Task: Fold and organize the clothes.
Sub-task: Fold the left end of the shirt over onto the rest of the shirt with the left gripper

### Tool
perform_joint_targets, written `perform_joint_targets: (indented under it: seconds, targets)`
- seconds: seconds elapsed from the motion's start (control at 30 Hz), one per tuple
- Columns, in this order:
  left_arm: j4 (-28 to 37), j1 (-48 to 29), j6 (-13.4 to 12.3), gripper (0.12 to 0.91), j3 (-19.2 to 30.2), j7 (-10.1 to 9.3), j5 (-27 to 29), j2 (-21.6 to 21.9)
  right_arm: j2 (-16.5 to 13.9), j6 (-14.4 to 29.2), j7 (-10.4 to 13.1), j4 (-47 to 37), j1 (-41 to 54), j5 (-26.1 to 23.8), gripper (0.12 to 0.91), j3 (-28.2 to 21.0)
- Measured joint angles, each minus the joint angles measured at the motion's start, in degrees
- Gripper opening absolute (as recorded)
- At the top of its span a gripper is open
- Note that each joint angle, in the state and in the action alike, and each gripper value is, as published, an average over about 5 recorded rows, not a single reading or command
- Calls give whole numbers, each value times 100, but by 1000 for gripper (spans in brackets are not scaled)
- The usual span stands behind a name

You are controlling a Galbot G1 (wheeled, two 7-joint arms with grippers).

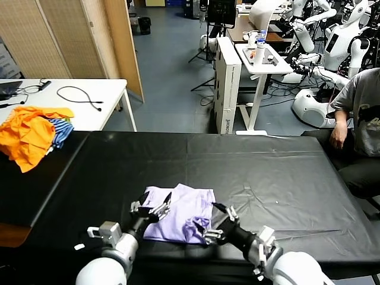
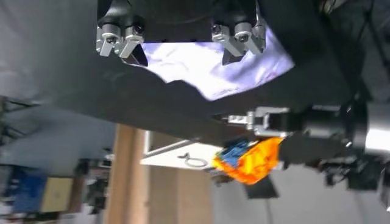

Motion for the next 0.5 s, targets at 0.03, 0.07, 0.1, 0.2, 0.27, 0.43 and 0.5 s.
perform_joint_targets:
  seconds: [0.03,0.07,0.1,0.2,0.27,0.43,0.5]
  targets:
    - [8,23,-6,907,-7,0,38,-10,16,-57,20,-46,99,-49,907,-113]
    - [18,44,-13,907,-12,-1,79,-21,36,-108,35,-89,195,-100,907,-221]
    - [28,64,-19,907,-15,-1,118,-31,59,-162,44,-130,291,-163,907,-329]
    - [56,104,-36,907,-18,-1,208,-56,117,-320,70,-219,511,-347,907,-596]
    - [71,117,-42,907,-20,-2,241,-63,131,-419,118,-240,584,-414,907,-703]
    - [101,108,-44,907,-23,-8,260,-55,53,-650,332,-100,471,-428,907,-661]
    - [120,92,-45,907,-20,-9,262,-54,25,-760,481,15,334,-428,907,-546]
